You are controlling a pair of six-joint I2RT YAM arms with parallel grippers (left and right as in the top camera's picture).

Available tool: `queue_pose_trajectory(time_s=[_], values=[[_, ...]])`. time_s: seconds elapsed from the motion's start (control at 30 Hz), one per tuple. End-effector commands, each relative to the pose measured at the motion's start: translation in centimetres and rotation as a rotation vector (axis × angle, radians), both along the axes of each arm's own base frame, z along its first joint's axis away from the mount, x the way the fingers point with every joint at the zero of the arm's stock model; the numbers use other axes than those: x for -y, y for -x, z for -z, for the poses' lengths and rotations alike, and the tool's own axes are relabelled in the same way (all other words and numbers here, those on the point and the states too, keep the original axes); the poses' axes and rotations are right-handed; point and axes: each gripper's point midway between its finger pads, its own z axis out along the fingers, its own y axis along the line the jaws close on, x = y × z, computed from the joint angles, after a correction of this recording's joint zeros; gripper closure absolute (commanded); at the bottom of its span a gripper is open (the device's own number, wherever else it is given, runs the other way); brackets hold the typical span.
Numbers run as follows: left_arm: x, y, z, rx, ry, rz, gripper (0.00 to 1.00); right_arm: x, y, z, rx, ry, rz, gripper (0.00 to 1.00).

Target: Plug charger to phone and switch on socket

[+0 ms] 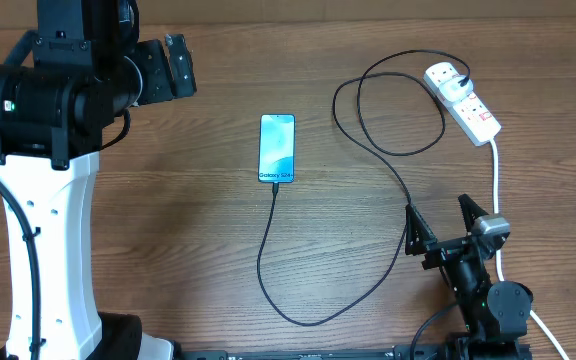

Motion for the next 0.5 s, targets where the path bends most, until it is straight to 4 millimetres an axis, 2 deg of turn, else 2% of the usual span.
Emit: queue_pose_trajectory(time_s=[0.0,0.13,0.3,0.47], values=[[0.0,-0.1,0.2,-0.005,0.001,-0.016,0.00,0.1,0.1,-0.2,0.034,0.049,0.015,0.00],[0.0,-0.1,0.2,-0.005,0.001,-0.016,0.00,0.2,0.0,0.5,0.009,0.069,0.023,0.00],[0.0,-0.1,0.2,-0.005,0.001,-0.016,0.00,1.3,-0.2,0.7,-0.003,0.072,0.089,0.00],[0.0,-0.1,0.2,-0.005,0.001,-0.016,0.00,1.6,-0.2,0.8,0.015,0.184,0.102,0.00]])
